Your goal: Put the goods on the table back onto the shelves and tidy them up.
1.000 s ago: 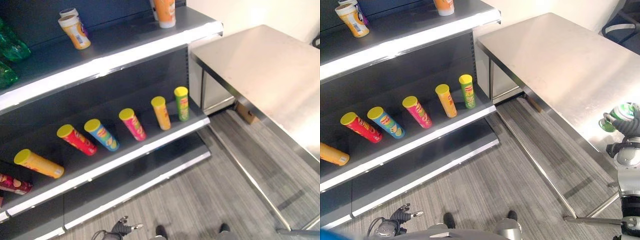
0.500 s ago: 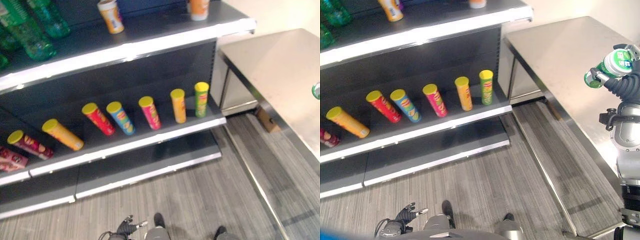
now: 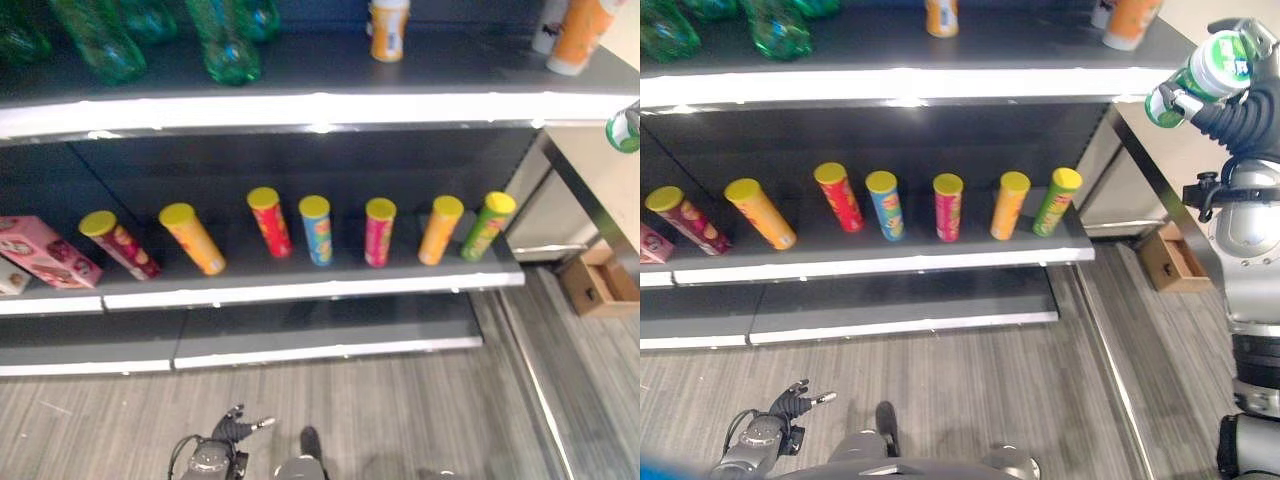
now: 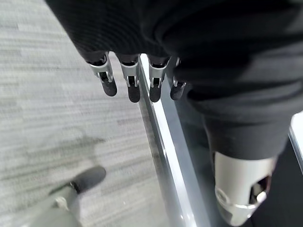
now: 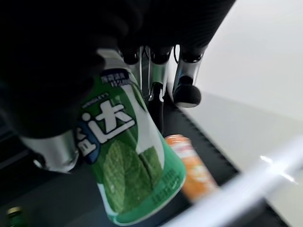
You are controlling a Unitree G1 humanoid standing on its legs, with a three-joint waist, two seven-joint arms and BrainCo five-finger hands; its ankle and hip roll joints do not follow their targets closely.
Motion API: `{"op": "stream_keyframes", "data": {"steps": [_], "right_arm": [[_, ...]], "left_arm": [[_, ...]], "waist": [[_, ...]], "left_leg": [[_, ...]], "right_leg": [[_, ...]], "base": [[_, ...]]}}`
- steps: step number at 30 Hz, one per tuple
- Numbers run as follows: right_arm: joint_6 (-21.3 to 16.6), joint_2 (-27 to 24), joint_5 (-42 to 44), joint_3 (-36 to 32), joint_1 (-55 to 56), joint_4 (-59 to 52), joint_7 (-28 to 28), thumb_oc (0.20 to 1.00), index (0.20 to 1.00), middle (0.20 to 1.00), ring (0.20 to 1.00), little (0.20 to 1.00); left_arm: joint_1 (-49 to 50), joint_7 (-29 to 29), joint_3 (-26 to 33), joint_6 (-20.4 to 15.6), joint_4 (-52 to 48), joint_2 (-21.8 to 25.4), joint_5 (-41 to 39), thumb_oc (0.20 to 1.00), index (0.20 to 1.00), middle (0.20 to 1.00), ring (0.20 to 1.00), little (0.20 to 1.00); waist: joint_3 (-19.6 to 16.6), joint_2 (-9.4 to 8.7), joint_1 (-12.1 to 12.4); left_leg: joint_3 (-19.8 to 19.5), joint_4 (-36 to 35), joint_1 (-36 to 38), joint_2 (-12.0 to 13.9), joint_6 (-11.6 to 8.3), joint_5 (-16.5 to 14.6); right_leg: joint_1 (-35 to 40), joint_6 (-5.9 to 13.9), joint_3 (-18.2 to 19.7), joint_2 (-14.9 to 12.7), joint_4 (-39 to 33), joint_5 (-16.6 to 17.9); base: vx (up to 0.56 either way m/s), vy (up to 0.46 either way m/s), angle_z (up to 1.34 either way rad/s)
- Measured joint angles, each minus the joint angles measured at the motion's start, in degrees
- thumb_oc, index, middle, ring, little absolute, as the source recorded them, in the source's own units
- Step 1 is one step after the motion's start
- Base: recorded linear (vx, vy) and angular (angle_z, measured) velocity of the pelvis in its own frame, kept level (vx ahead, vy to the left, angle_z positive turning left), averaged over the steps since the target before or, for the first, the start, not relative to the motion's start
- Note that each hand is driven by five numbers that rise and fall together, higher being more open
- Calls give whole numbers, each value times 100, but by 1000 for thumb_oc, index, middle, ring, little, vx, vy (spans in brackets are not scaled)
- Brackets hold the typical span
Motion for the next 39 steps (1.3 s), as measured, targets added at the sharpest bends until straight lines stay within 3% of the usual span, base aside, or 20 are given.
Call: {"op": "stream_keyframes", "data": {"steps": [2, 5, 6, 7, 8, 9, 10, 11, 12, 13, 14, 15, 16, 18, 20, 24, 32, 39], "right_arm": [[-79, -9, 0, 9, 12, -9, 14, 200, 200, 200, 200, 200], [-83, -17, 12, -2, 11, -7, 18, 200, 200, 200, 200, 200], [-61, -486, 656, 72, -15, 22, 142, 200, 200, 200, 200, 200], [-118, -798, 956, 283, -13, 115, 194, 200, 200, 200, 200, 200], [-195, -1044, 1150, 580, -201, 245, 350, 200, 200, 200, 200, 200], [-238, -1129, 1365, 964, -684, 404, 437, 200, 200, 200, 200, 200], [-250, -1319, 1472, 1155, -852, 443, 547, 200, 200, 200, 200, 200], [-311, -1455, 1677, 1184, -912, 502, 675, 200, 200, 200, 200, 200], [-322, -1462, 1838, 1215, -1064, 614, 759, 200, 200, 200, 200, 200], [-323, -1442, 2061, 1235, -1338, 729, 846, 200, 200, 200, 200, 200], [-339, -1481, 2149, 1231, -1466, 723, 881, 200, 200, 200, 200, 200], [-442, -1643, 2512, 1874, -2141, 1062, 1039, 200, 200, 200, 200, 200], [-443, -1791, 2812, 2520, -2607, 1445, 1253, 200, 200, 200, 200, 200], [-444, -1788, 3146, 2722, -2778, 1774, 1383, 200, 200, 200, 200, 200], [-466, -1760, 3340, 2779, -2908, 1904, 1488, 200, 200, 200, 200, 200], [-397, -1762, 3838, 3170, -3272, 2460, 1762, 200, 200, 200, 200, 200], [-124, -1741, 4142, 3861, -3416, 2973, 2218, 200, 200, 200, 200, 200], [-53, -1320, 4119, 4098, -3609, 3237, 2357, 200, 200, 200, 200, 200]], "left_arm": [[76, 21, 3, 2, 2, 54, 0, 1000, 1000, 1000, 1000, 1000], [114, 23, 0, 1, 22, 49, 2, 1000, 1000, 1000, 1000, 1000], [-84, -7, -387, 38, 123, -44, -1, 1000, 1000, 1000, 1000, 1000], [-169, -74, -576, 10, 116, -78, 1, 1000, 1000, 1000, 1000, 1000], [-176, -83, -549, -39, 46, -81, -3, 1000, 1000, 1000, 1000, 1000], [-192, -87, -413, -82, -14, 27, -3, 1000, 1000, 1000, 1000, 1000], [-197, -83, -262, -90, -38, 148, -5, 1000, 1000, 1000, 1000, 1000], [-183, -71, -211, -93, -70, 232, -8, 1000, 1000, 1000, 1000, 1000], [-223, -66, -195, -88, -32, 227, -11, 1000, 1000, 1000, 1000, 1000], [-240, -92, -260, -81, -19, 213, -12, 1000, 1000, 1000, 1000, 1000], [-194, -119, -352, -84, -21, 199, -11, 1000, 1000, 1000, 1000, 1000], [3, -143, -327, -78, -3, 123, -13, 1000, 1000, 1000, 1000, 1000], [88, -148, -264, -39, 13, 219, -23, 1000, 1000, 1000, 1000, 1000], [173, -148, -237, -34, 15, 220, -55, 1000, 1000, 1000, 1000, 1000], [273, -167, -272, -37, 10, 164, -61, 1000, 1000, 1000, 1000, 1000], [325, -170, -283, -40, 13, -45, -78, 1000, 1000, 1000, 1000, 1000], [318, -236, -278, -41, 10, -67, -111, 1000, 1000, 1000, 1000, 1000], [334, -277, -286, -38, 23, -70, -112, 1000, 1000, 1000, 1000, 1000]], "waist": [[-66, -48, 1], [-128, -132, 23], [66, 41, -292], [19, 303, -445], [-2, 372, -439], [36, 257, -305], [36, 34, -245], [1, -167, -319], [-33, -360, -346], [-58, -423, -241], [-85, -367, -92], [-192, -45, -40], [-216, -233, -44], [-291, -356, 14], [-334, -370, 68], [-390, -182, 34], [-415, -35, 16], [-417, 8, 138]], "left_leg": [[40, -36, -30, -12, 61, -43], [120, -19, -65, -112, 18, -70], [-473, 198, -209, -217, 112, -39], [-684, 70, -155, -42, 174, -33], [-593, -38, -152, 86, 218, 4], [-505, -63, -192, 102, 222, 17], [-468, -61, -211, 44, 218, 15], [-536, -89, -260, -28, 213, 12], [-528, -221, -210, -94, -101, -150], [-631, 274, -379, -86, -229, -226], [-645, 798, -456, -18, -274, -280], [-660, 383, -201, 351, -367, -534], [-667, 133, -9, 325, -388, -383], [-708, 43, 117, 309, -445, -335], [-713, -35, 226, 411, -473, -351], [-874, -137, 303, 510, -567, -280], [-1026, -147, 354, 506, -574, -281], [-1006, -243, 431, 510, -568, -259]], "right_leg": [[-169, 141, 71, 132, -187, -180], [-96, 100, -23, 273, -432, -101], [-596, 128, 1092, 182, 944, -204], [-903, 391, 1749, 456, 1090, -815], [-1105, 335, 1726, 641, 677, -1026], [-1401, 303, 1686, 813, 102, -1038], [-1510, 257, 1669, 948, -307, -1018], [-1465, 0, 1776, 1008, -427, -759], [-1469, 0, 1646, 925, -570, -653], [-1500, 16, 1582, 882, -777, -633], [-1487, 24, 1560, 1005, -1057, -629], [-1307, -10, 1271, 1296, -1347, -441], [-1042, -73, 1170, 1308, -1680, -155], [-892, -173, 1168, 1355, -1830, 313], [-745, -201, 1118, 1452, -1898, 294], [-578, -269, 940, 1605, -1896, 253], [-405, -297, 726, 1599, -1898, 200], [-341, -281, 723, 1585, -1899, 155]], "base": [[0, 0, -12], [201, 238, 14], [73, -65, 108], [6, -87, 125], [25, -86, 53], [13, -104, 26], [35, -130, 66], [19, -97, 105], [60, -117, 89], [62, -108, 21], [86, -143, -25], [70, -115, -15], [66, -113, 12], [42, -96, 28], [42, -84, 6], [45, -67, 20], [19, -32, 11], [5, -3, -1]]}}
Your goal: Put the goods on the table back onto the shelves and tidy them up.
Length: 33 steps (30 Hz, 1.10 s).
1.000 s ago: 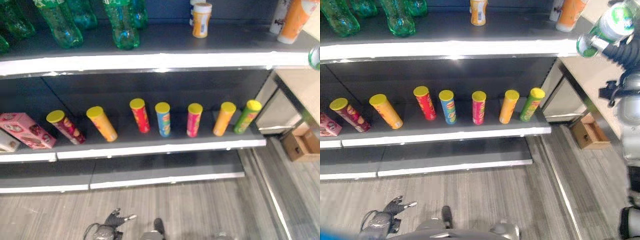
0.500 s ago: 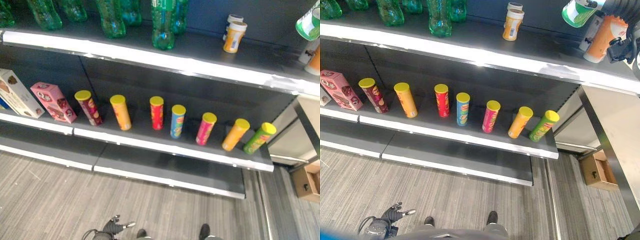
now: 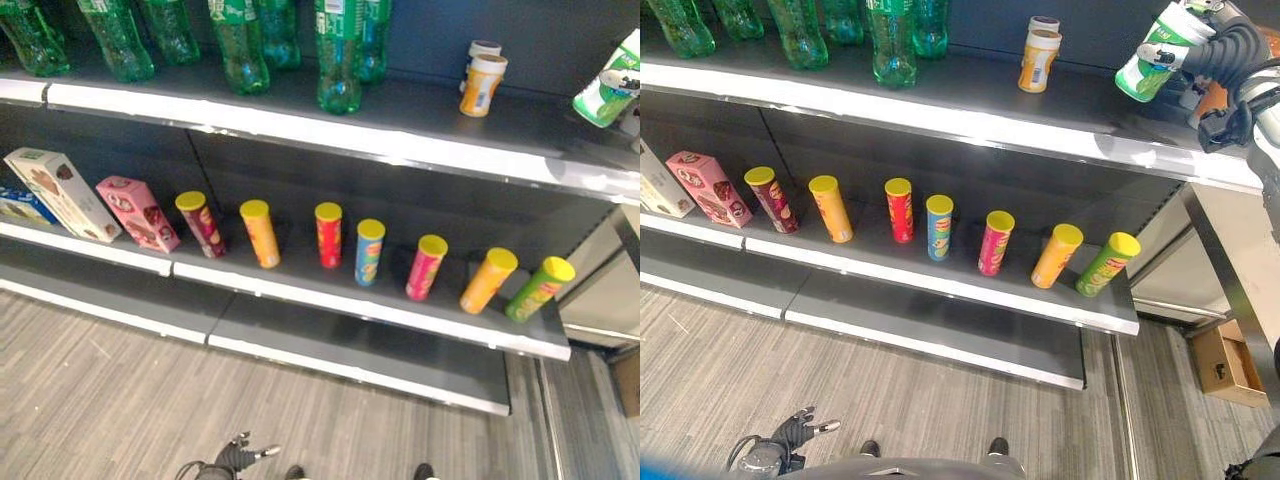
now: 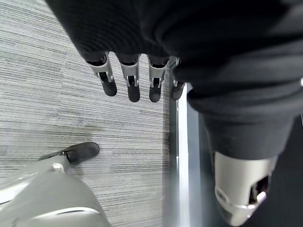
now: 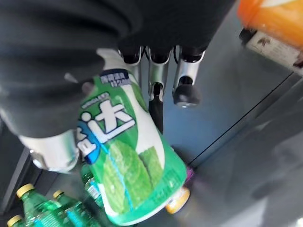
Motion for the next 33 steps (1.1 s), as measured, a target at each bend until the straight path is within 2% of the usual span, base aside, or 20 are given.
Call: {"op": "stream_keyframes", "data": {"steps": [4, 10, 14, 20, 24, 33], "right_arm": [[124, 237, -66, 424, -309, 330, 34, 200, 200, 200, 200, 200], [284, 156, -87, 457, -630, 1261, 213, 200, 200, 200, 200, 200], [393, 54, -86, 632, -665, 1277, 353, 200, 200, 200, 200, 200], [447, 71, -86, 652, -666, 1280, 534, 200, 200, 200, 200, 200], [451, 313, -93, 703, -674, 1305, 550, 200, 200, 200, 200, 200], [454, 343, -327, 844, -674, 1291, 643, 200, 200, 200, 200, 200]], "left_arm": [[-15, 0, -5, -4, -17, 1, -3, 1000, 1000, 1000, 1000, 1000], [89, -5, -8, -5, -15, -2, -11, 1000, 1000, 1000, 1000, 1000], [154, -13, -6, -27, 58, -2, -11, 1000, 1000, 1000, 1000, 1000], [116, -16, 8, -52, 402, 2, -11, 1000, 1000, 1000, 1000, 1000], [88, -16, 37, -51, 439, 6, -13, 1000, 1000, 1000, 1000, 1000], [-13, -5, 72, -53, 498, 16, -225, 1000, 1000, 1000, 1000, 1000]], "waist": [[-3, -1, 24], [-5, -9, 92], [18, -54, 167], [55, -230, 215], [49, -249, 273], [51, -252, 321]], "left_leg": [[-42, 2, 0, -7, 6, 7], [-306, 14, -75, -59, 7, 11], [-363, 12, -102, -85, -2, 16], [-461, 17, -171, -103, -9, 39], [-447, 15, -144, -109, -9, 40], [-455, 12, -144, -115, -3, 43]], "right_leg": [[20, -4, -30, -17, 0, 4], [148, 41, -317, -70, 2, -37], [169, 55, -377, -75, 3, -58], [172, 54, -475, -93, 3, -70], [183, 54, -475, -101, 3, -69], [195, 55, -483, -107, 3, -70]], "base": [[18, 10, 6], [26, 18, 22], [-1, -3, 9], [4, 1, 9], [0, 0, 0], [0, 0, 0]]}}
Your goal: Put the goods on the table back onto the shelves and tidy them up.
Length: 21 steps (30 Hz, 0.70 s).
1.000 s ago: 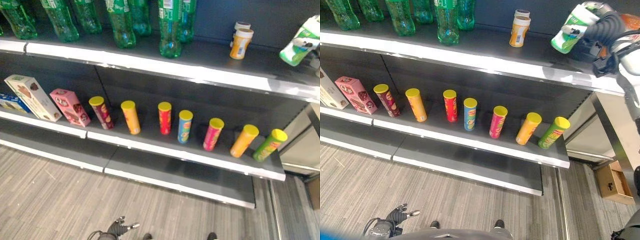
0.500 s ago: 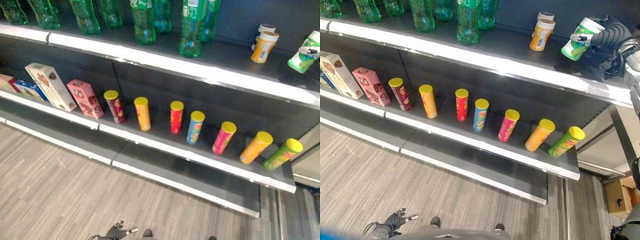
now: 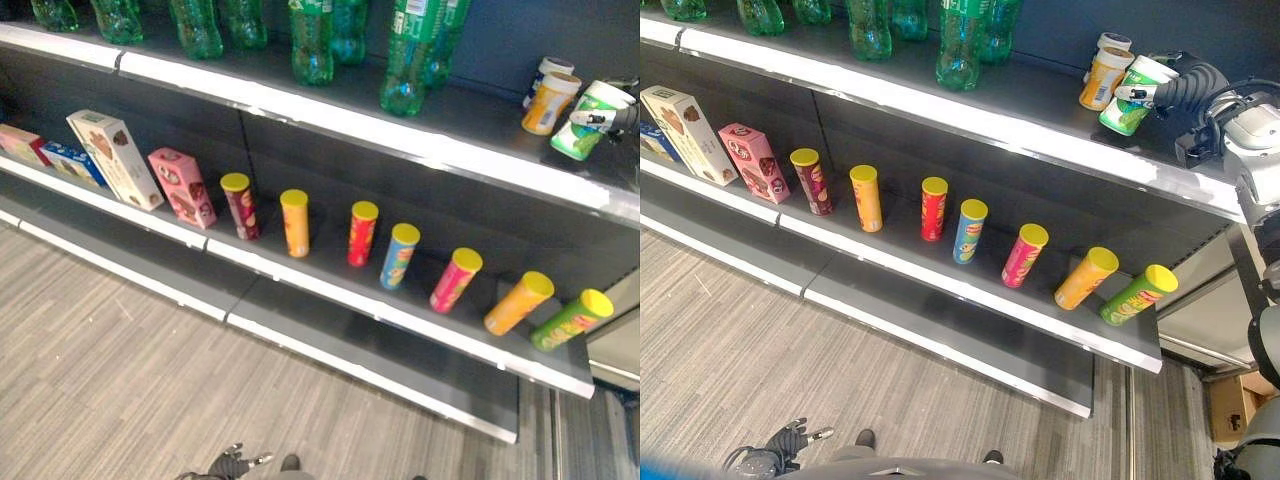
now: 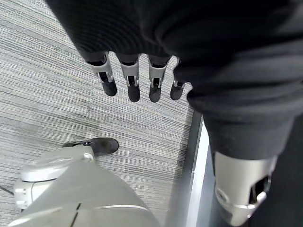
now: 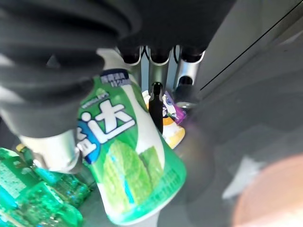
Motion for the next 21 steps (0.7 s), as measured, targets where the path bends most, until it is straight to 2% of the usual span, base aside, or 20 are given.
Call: {"op": "stream_keyframes", "data": {"steps": [6, 10, 21], "right_arm": [[-21, 71, -744, 5, 4, 25, -81, 200, 200, 200, 200, 200], [-89, 334, -1661, 2, 6, 17, -499, 200, 200, 200, 200, 200], [-137, 511, -2037, 7, 0, 3, -675, 200, 200, 200, 200, 200]], "left_arm": [[1, 14, 54, 0, 120, 1, 3, 1000, 1000, 1000, 1000, 1000], [-47, 89, 182, 1, 391, -2, 13, 1000, 1000, 1000, 1000, 1000], [-66, 232, 218, 3, 392, 5, 48, 1000, 1000, 1000, 1000, 1000]], "waist": [[7, 25, -14], [-7, 70, -63], [-99, 138, -117]], "left_leg": [[3, -10, 58, 6, 0, -1], [6, -9, 59, 8, 2, 1], [11, -11, 69, 8, 2, 1]], "right_leg": [[55, 9, 1, -13, 0, -8], [55, 7, 13, -14, 0, -7], [62, 6, 16, -14, 0, -6]], "base": [[0, 0, 0], [0, 0, 0], [0, 0, 0]]}}
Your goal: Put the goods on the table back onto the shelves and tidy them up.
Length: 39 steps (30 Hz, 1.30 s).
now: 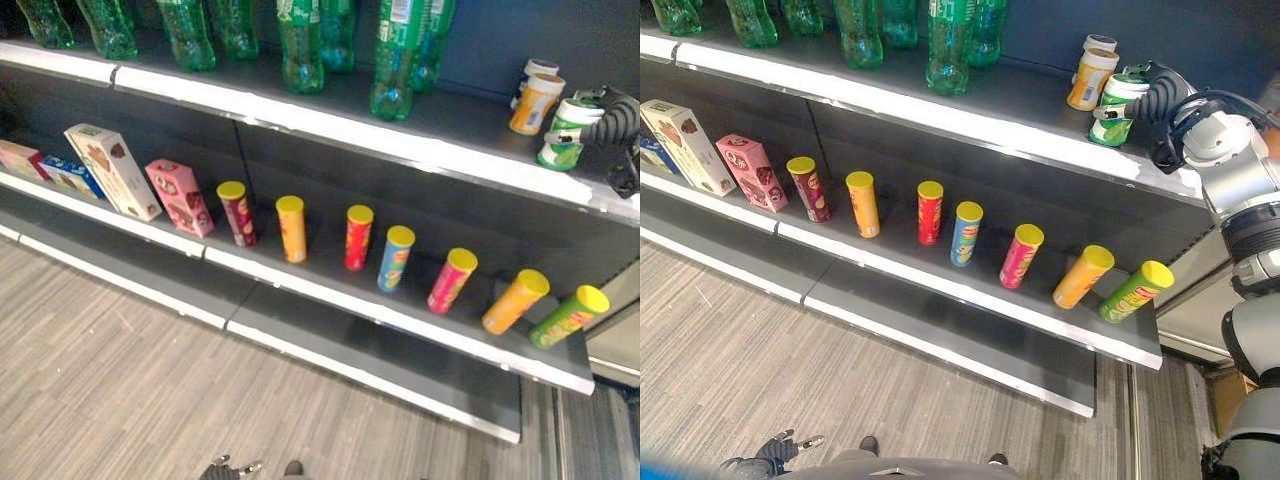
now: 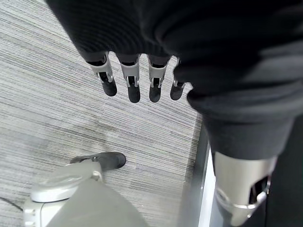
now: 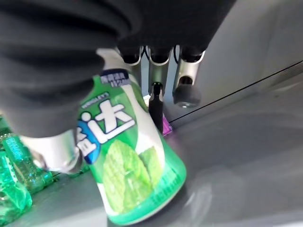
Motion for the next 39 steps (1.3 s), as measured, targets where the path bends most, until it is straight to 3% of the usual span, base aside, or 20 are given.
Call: {"op": "stream_keyframes", "data": {"steps": [6, 11, 13, 18, 33, 34, 35, 39], "right_arm": [[2, 69, -226, 7, 0, 9, -17, 200, 200, 200, 200, 200], [6, 398, -450, -4, 1, 10, -229, 200, 200, 200, 200, 200], [54, 570, -451, -7, -103, 19, -237, 200, 200, 200, 200, 200], [52, 875, -654, -3, -145, 24, -398, 200, 200, 200, 200, 200], [55, 873, -894, -14, -217, 211, -465, 200, 200, 200, 200, 200], [55, 873, -894, -13, -217, 210, -468, 338, 338, 338, 338, 338], [54, 873, -895, -14, -218, 209, -470, 1000, 1000, 1000, 1000, 1000], [83, 871, -1098, -13, -216, 170, -465, 1000, 1000, 1000, 1000, 1000]], "left_arm": [[-10, 12, 0, 1, 12, 0, 3, 1000, 1000, 1000, 1000, 1000], [7, 21, -7, 9, 192, 2, 50, 1000, 1000, 1000, 1000, 1000], [-3, 3, -249, 118, -98, 97, 49, 1000, 1000, 1000, 1000, 1000], [-92, -9, -174, 10, -326, 41, -15, 1000, 1000, 1000, 1000, 1000], [64, -25, -173, 63, -280, 40, -38, 1000, 1000, 1000, 1000, 1000], [59, -25, -173, 63, -283, 40, -37, 1000, 1000, 1000, 1000, 1000], [55, -27, -173, 63, -288, 40, -37, 1000, 1000, 1000, 1000, 1000], [67, -29, -173, 64, -289, 40, -39, 1000, 1000, 1000, 1000, 1000]], "waist": [[-59, 30, -5], [-131, 41, -59], [-131, 55, -50], [-166, 96, -56], [-174, 126, -50], [-175, 130, -50], [-176, 134, -58], [-169, 165, -123]], "left_leg": [[7, 0, 20, 3, 0, 0], [39, 0, 49, 5, 3, -1], [73, -3, 72, -5, 11, 9], [130, -13, 76, -1, 12, 5], [62, -45, 39, -8, 14, 7], [61, -45, 38, -8, 14, 7], [62, -44, 41, -7, 14, 7], [65, -46, 37, -5, 14, 7]], "right_leg": [[13, -3, 9, 5, 0, 3], [12, -7, 47, 4, -1, 3], [3, -19, 81, 5, 1, 16], [-13, -12, 130, -11, 0, 11], [-10, -5, 77, -13, 0, 3], [-10, -4, 76, -14, 0, 2], [-11, -3, 77, -13, -1, 1], [-18, -3, 79, -12, -1, 1]], "base": [[0, 0, 0], [8, 10, -3], [-3, 23, -6], [-1, 17, -5], [3, 1, 1], [0, 0, 0], [0, 0, 0], [0, 0, 0]]}}
